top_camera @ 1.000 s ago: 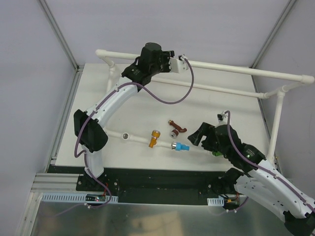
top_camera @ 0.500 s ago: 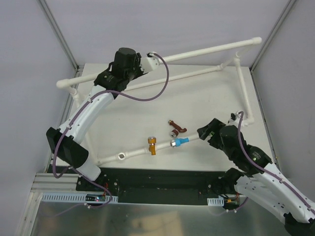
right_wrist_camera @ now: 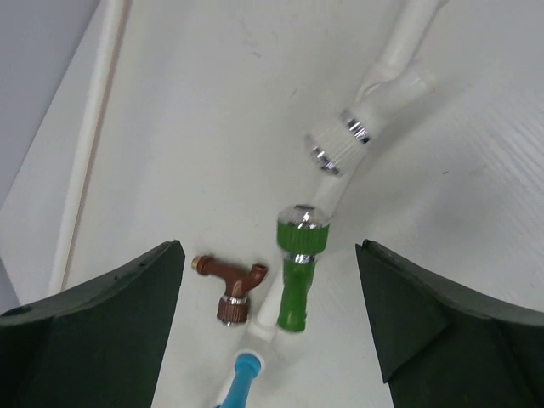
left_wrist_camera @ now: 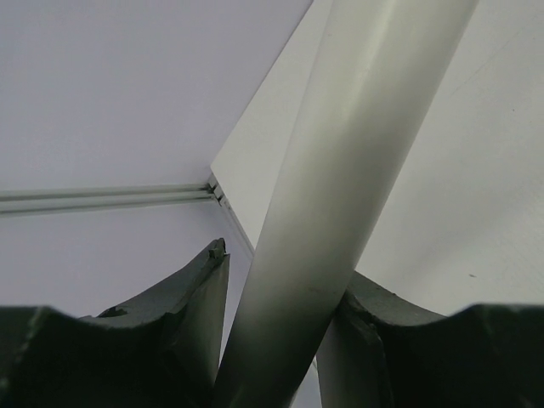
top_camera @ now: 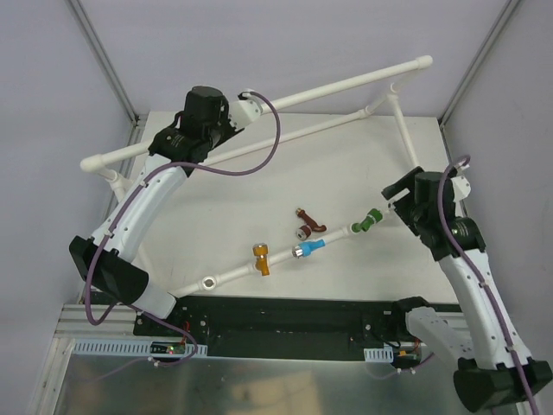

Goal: Install the water faucets
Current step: Adjust the adaptor at the center of the board.

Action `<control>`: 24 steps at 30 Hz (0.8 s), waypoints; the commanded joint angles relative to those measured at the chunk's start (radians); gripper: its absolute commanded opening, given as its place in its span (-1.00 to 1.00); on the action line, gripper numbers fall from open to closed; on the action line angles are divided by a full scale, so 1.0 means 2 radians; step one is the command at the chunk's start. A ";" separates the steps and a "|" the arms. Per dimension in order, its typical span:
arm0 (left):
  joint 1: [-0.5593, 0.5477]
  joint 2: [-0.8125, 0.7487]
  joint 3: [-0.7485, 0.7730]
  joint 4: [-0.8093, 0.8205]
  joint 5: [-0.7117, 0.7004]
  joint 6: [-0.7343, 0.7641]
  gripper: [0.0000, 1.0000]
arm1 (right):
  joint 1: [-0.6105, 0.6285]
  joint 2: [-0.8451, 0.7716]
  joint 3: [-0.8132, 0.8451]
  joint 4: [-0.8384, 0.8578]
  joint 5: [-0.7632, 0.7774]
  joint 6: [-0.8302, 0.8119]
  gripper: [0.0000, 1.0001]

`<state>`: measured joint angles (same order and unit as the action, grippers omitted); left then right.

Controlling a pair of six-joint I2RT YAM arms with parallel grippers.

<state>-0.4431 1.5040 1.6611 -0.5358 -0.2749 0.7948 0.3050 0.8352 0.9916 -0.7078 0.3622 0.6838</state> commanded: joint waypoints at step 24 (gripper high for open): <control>0.027 -0.010 0.032 0.004 0.049 -0.175 -1.00 | -0.331 0.348 0.051 0.088 -0.229 -0.077 0.79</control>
<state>-0.4198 1.5032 1.6886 -0.5819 -0.1928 0.7200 -0.3550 1.4857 1.0294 -0.5793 -0.0505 0.5343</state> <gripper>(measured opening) 0.426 0.904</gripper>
